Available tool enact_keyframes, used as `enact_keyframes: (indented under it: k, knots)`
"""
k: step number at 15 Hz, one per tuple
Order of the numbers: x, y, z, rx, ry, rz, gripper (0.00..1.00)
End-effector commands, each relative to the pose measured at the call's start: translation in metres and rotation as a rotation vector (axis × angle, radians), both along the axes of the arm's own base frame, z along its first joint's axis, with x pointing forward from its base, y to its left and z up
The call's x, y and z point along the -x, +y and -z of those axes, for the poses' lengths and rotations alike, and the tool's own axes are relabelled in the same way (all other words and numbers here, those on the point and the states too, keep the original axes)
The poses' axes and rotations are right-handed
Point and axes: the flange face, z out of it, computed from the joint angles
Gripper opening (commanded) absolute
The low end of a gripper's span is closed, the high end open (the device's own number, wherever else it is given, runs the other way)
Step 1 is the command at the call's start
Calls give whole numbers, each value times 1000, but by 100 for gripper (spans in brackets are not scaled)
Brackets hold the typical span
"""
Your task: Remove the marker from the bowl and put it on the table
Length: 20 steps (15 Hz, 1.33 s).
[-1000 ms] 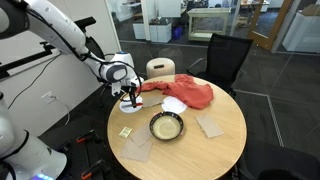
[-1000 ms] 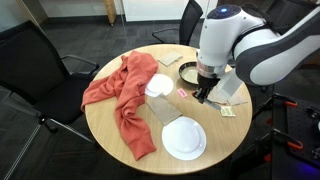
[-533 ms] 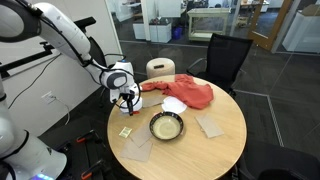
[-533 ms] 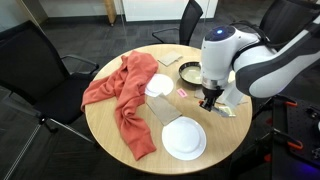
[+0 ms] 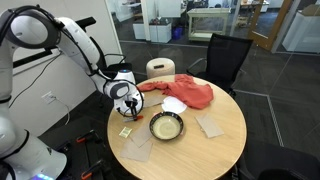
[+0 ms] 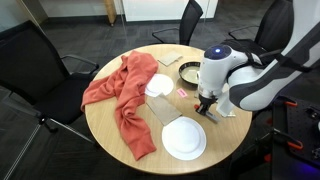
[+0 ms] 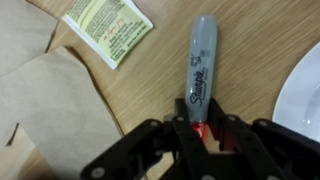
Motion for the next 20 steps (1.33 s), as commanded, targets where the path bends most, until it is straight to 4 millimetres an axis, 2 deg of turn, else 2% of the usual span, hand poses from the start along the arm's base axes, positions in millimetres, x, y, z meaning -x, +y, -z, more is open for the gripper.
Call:
enact_keyframes:
  k: [1, 2, 7, 8, 14, 20]
  knots:
    - [-5, 6, 0, 17, -57, 27, 51]
    - [-5, 8, -3, 16, -75, 31, 57]
    - [-9, 13, -34, 11, -185, 50, 95]
    - [-10, 13, -43, 10, -201, 52, 99]
    - [-13, 11, -83, -7, -237, 61, 100]
    - [-15, 11, -102, -26, -238, 63, 100]
